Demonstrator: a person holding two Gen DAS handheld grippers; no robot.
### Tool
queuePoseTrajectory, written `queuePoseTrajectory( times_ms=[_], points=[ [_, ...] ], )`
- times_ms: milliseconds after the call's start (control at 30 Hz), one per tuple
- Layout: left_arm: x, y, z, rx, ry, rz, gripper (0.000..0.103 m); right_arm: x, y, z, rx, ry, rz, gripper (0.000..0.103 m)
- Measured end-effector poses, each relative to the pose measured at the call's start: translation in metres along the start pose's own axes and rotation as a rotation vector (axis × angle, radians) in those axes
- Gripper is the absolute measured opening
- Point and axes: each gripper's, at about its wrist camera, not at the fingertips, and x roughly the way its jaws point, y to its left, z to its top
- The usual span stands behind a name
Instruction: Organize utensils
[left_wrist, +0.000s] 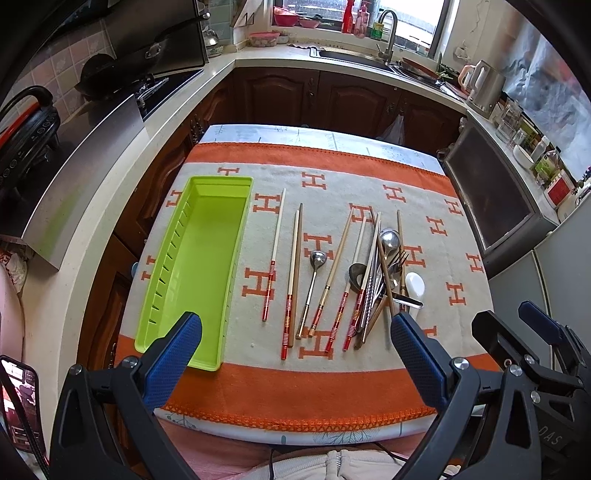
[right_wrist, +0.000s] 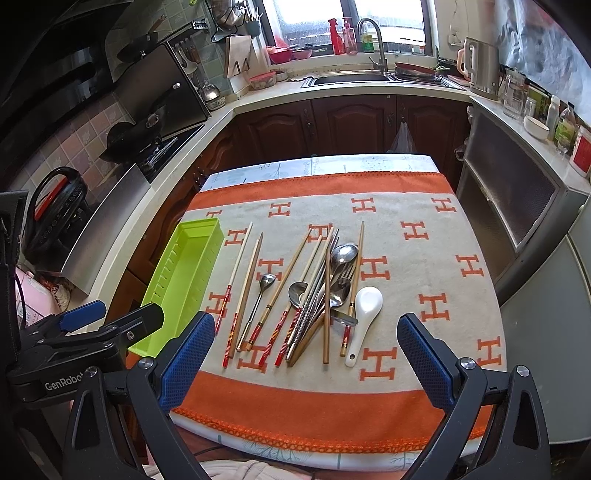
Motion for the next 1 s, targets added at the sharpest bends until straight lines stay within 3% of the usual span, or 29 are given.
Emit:
queuePoseTrajectory(
  times_ms=[267,500,733,867,1000],
  points=[
    [0.008,-0.002,0.009,-0.01,0.022,-0.059,0.101,0.004,-0.006,0.003,0.02,0.009,0.008,0.101],
    [0.019,-0.002,0.024,-0.007,0.012,-0.061,0.101,0.006,-0.02,0.012,0.048,-0.001,0.023,0.101],
    [0.031,0.006,0.051,0.008,-0.054,-0.043,0.101,0.005,-0.044,0.031,0.058,-0.109,-0.036,0.101],
    [0.044,0.015,0.069,-0.01,-0.057,-0.109,0.101,0.007,-0.047,0.044,-0.024,-0.188,-0.121,0.101],
    [0.067,0.017,0.079,-0.007,-0.039,-0.057,0.095,0.019,-0.062,0.055,-0.031,-0.181,-0.103,0.1]
  ],
)
